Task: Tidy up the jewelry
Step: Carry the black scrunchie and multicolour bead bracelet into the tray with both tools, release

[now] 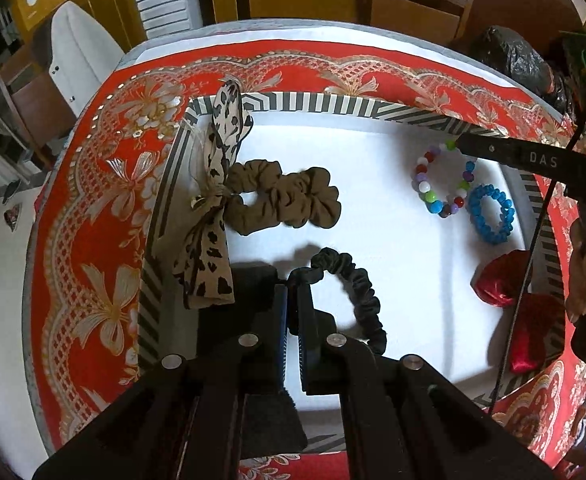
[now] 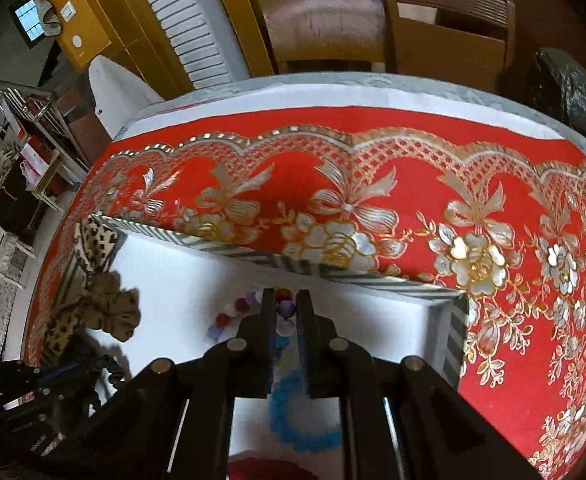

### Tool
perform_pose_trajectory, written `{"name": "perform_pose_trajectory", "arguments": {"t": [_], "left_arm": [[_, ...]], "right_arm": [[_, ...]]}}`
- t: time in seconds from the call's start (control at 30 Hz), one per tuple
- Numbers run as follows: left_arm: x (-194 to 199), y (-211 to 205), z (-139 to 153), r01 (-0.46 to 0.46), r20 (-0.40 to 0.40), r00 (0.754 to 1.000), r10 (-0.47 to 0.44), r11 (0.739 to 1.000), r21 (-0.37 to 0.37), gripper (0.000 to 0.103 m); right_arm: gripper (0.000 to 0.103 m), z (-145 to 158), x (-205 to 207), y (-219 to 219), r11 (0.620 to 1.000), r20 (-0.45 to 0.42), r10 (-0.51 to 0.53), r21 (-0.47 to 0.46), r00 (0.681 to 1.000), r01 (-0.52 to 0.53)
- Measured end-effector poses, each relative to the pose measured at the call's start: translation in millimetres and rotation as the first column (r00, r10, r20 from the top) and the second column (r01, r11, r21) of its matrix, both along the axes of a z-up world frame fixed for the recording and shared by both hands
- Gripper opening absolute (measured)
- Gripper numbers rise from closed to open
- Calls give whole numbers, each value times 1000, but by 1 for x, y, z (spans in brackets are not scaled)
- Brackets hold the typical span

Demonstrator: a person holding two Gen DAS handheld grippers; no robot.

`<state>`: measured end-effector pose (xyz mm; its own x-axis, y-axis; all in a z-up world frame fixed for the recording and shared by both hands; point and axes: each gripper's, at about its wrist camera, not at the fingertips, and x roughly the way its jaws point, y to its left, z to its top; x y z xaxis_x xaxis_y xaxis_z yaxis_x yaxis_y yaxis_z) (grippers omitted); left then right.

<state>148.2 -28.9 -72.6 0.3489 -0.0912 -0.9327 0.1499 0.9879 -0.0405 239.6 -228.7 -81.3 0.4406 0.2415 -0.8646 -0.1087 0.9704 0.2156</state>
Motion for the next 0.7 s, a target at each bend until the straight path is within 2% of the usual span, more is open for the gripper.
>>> {"name": "perform_pose_trajectory", "arguments": {"t": [0.1, 0.17, 0.2, 0.27, 0.33, 0.53, 0.63, 0.7], "left_arm": [[-1, -2, 0, -1, -4, 1000, 1, 1000, 8, 0], [-1, -2, 0, -8, -4, 1000, 8, 1000, 14, 2], [-1, -1, 0, -12, -4, 1000, 12, 1000, 5, 4], [-2, 1, 3, -19, -4, 1000, 19, 999, -26, 14], [-5, 5, 8, -32, 3, 999, 33, 998, -50, 16], [-15, 7, 24, -47, 38, 998, 48, 998, -34, 17], [-24, 8, 35, -52, 60, 997, 53, 998, -26, 17], [-30, 8, 42, -56, 82, 995, 58, 998, -19, 17]], "right_arm": [[12, -2, -1, -2, 1000, -5, -10, -4, 1000, 10], [20, -1, -3, -5, 1000, -5, -18, -6, 1000, 18], [26, 2, -6, -6, 1000, 1, -19, -6, 1000, 19], [28, 8, -11, -8, 1000, 14, -22, -5, 1000, 22], [28, 17, -19, -10, 1000, 20, -17, 5, 1000, 17], [30, 52, -53, -8, 1000, 67, 1, 13, 998, -2], [34, 70, -76, -8, 999, 102, -4, 35, 995, 1], [40, 81, -94, -8, 999, 121, -10, 41, 993, 5]]}}
